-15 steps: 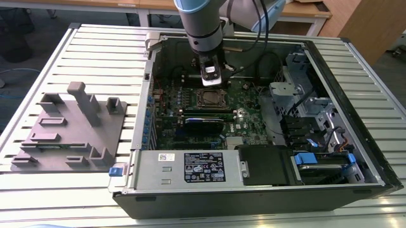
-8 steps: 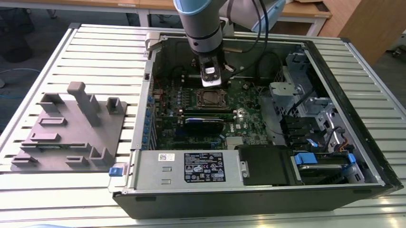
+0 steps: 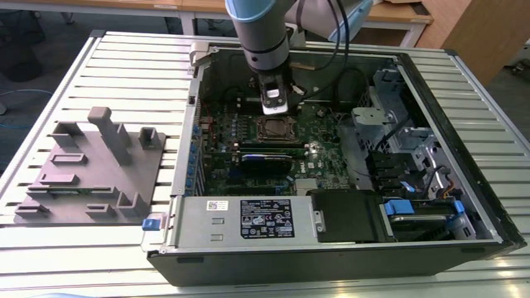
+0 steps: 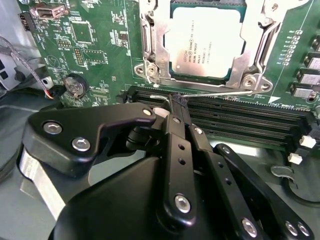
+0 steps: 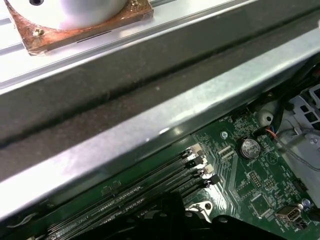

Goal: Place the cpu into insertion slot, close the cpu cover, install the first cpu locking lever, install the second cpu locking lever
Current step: 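Install the first cpu locking lever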

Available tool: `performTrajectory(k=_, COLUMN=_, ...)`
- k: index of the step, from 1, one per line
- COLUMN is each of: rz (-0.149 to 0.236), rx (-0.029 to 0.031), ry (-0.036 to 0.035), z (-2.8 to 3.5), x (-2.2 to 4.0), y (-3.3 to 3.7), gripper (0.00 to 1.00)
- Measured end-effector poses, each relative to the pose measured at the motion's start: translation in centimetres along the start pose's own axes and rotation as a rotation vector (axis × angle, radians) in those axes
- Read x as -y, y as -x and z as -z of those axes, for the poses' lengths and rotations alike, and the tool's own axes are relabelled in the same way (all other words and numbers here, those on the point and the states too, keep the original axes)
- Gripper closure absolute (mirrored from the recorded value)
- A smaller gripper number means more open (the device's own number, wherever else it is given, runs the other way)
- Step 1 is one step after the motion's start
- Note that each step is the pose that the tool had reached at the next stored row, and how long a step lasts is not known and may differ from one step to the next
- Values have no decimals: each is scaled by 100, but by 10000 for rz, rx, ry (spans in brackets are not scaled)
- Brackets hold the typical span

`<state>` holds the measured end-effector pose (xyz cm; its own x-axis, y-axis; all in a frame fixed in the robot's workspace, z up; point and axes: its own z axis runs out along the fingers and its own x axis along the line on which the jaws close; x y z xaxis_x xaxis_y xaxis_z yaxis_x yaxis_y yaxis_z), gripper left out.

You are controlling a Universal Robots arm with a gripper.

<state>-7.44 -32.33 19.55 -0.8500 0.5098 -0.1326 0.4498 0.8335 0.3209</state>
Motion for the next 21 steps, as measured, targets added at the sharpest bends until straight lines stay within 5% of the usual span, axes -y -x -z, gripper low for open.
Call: performTrajectory(k=21, rz=45, rx=-4, ry=12, z=-49, x=18, y=3, gripper=89)
